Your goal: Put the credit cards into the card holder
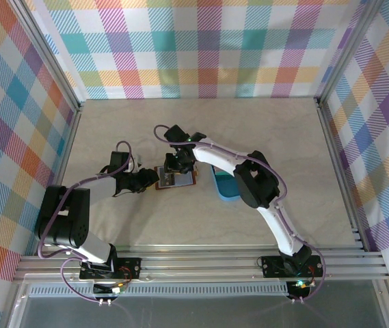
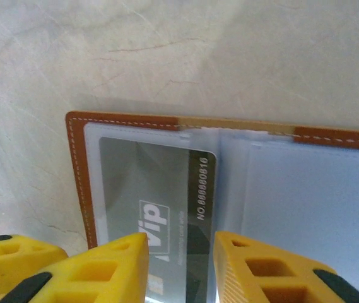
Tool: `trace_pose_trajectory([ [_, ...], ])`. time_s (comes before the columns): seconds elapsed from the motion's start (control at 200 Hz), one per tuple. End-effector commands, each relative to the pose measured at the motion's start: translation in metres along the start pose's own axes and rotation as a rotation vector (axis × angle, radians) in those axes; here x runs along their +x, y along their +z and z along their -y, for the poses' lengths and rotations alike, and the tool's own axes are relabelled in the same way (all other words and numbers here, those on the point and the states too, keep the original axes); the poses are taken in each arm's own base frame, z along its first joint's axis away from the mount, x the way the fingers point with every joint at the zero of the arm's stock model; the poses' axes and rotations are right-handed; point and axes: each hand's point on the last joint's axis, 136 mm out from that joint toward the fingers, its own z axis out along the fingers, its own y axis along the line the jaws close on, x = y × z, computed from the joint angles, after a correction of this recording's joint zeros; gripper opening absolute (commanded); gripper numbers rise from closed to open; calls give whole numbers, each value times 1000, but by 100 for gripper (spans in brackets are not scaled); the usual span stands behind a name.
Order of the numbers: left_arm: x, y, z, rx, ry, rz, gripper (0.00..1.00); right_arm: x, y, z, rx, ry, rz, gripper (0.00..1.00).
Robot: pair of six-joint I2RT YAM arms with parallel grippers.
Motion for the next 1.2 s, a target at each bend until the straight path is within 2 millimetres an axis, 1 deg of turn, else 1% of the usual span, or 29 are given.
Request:
trace_pose_trajectory([
  [0.0, 0, 0, 0, 9, 14, -7, 32, 7, 6, -5, -9, -26, -35, 33],
  [0.5, 0, 2, -2, 7, 10, -12, 32, 11, 15, 4, 18, -15, -52, 34],
  [0.665, 0, 2, -2, 4, 9, -12, 32, 12, 18, 4, 12, -13, -62, 34],
  [0.905, 0, 4, -3, 5, 10, -16, 32, 15, 20, -1, -4, -23, -71, 28],
  [1.195, 0, 7, -5, 1, 5, -21, 32, 16, 20, -7, -31, -20, -77, 24],
])
